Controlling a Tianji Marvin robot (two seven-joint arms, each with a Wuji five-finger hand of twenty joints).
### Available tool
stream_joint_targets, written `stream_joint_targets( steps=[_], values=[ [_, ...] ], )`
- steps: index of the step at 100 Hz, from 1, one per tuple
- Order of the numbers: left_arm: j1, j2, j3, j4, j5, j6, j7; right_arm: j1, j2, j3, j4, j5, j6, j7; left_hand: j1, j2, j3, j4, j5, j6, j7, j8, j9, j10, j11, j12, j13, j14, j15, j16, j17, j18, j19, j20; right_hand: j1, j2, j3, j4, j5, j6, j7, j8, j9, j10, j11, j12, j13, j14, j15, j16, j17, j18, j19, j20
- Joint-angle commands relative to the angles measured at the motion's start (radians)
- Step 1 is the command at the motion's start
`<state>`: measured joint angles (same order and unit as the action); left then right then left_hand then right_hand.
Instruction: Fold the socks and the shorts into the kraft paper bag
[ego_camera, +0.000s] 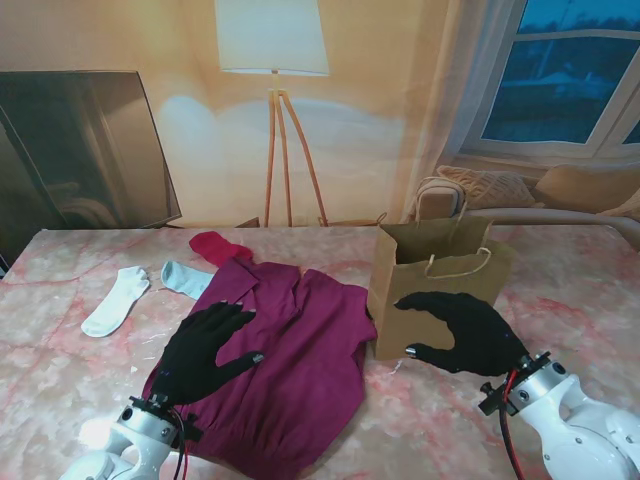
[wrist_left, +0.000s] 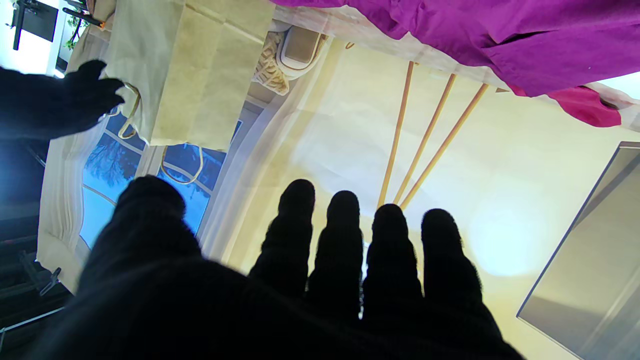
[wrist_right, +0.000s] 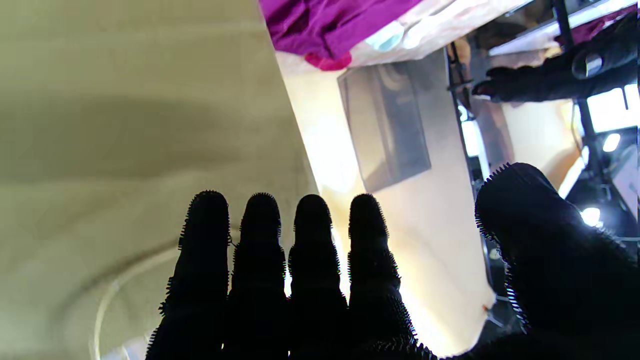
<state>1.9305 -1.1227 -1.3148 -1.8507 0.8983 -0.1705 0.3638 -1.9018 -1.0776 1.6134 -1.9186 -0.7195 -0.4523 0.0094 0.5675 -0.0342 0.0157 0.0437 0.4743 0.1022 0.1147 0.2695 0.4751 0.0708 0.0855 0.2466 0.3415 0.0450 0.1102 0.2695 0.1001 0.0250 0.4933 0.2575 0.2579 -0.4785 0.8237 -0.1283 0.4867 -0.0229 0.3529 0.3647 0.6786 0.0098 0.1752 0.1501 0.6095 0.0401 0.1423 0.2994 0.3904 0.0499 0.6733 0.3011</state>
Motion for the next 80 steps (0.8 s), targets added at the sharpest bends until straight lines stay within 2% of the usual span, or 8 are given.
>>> stream_joint_targets(
  steps=[1, 25, 53, 68, 80],
  values=[
    [0.005, 0.003, -0.001, -0.008, -0.003, 0.000, -0.007, -0.013, -0.006, -0.018, 0.024, -0.004, 0.008, 0.011, 0.009, 0.032, 0.001, 0.009, 0.007, -0.008, 0.005, 0.008, -0.010, -0.002, -0.008, -0.006, 0.007, -0.011, -0.001, 0.002, -0.007, -0.012, 0.003, 0.011, -0.033, 0.022, -0.034, 0.035, 0.002, 0.010, -0.022, -0.006, 0.022, 0.009, -0.029, -0.019, -0.002, -0.016, 0.008, -0.021, -0.014, -0.025, 0.000, -0.038],
    [0.022, 0.004, -0.050, -0.030, -0.022, -0.006, -0.050, 0.004, -0.002, -0.059, 0.067, 0.009, 0.014, 0.020, 0.018, 0.032, 0.006, 0.010, 0.010, -0.013, 0.007, 0.009, -0.005, -0.003, -0.006, -0.005, 0.012, -0.013, 0.000, 0.002, -0.002, -0.007, 0.005, 0.012, -0.028, 0.028, -0.055, 0.037, -0.003, -0.004, -0.019, -0.006, 0.005, -0.002, -0.031, -0.018, -0.013, -0.022, 0.007, -0.018, -0.033, -0.023, 0.012, -0.038],
    [0.036, 0.015, -0.213, -0.088, -0.020, 0.039, -0.200, 0.043, 0.000, -0.113, 0.106, 0.018, 0.011, 0.021, 0.070, -0.010, 0.026, 0.008, 0.044, -0.035, 0.028, 0.017, 0.027, -0.013, 0.005, -0.001, 0.046, -0.015, 0.013, 0.008, 0.025, 0.003, 0.038, 0.027, -0.030, 0.036, -0.073, 0.039, -0.013, -0.014, -0.018, -0.003, -0.008, -0.010, -0.016, -0.009, -0.012, -0.029, 0.006, -0.012, -0.037, -0.022, 0.020, -0.034],
    [0.003, 0.018, -0.277, -0.068, -0.023, 0.080, -0.250, 0.065, 0.001, -0.141, 0.128, 0.029, 0.022, 0.025, 0.102, -0.023, 0.060, 0.001, 0.084, -0.051, 0.060, 0.027, 0.067, -0.010, 0.020, 0.007, 0.082, -0.004, 0.034, 0.022, 0.041, 0.012, 0.089, 0.052, -0.028, 0.038, -0.081, 0.039, -0.015, -0.020, -0.017, -0.002, -0.014, -0.015, -0.007, -0.004, -0.014, -0.031, 0.005, -0.008, -0.037, -0.020, 0.025, -0.029],
    [-0.034, 0.024, -0.310, -0.017, -0.008, 0.111, -0.280, 0.078, 0.002, -0.157, 0.141, 0.036, 0.029, 0.029, 0.054, 0.017, 0.052, -0.006, 0.097, -0.041, 0.070, 0.028, 0.072, -0.006, 0.023, 0.009, 0.082, 0.001, 0.038, 0.027, 0.019, 0.008, 0.084, 0.050, -0.026, 0.041, -0.086, 0.040, -0.018, -0.022, -0.016, -0.001, -0.018, -0.017, 0.001, -0.001, -0.013, -0.032, 0.005, -0.005, -0.041, -0.014, 0.030, -0.024]
  ],
)
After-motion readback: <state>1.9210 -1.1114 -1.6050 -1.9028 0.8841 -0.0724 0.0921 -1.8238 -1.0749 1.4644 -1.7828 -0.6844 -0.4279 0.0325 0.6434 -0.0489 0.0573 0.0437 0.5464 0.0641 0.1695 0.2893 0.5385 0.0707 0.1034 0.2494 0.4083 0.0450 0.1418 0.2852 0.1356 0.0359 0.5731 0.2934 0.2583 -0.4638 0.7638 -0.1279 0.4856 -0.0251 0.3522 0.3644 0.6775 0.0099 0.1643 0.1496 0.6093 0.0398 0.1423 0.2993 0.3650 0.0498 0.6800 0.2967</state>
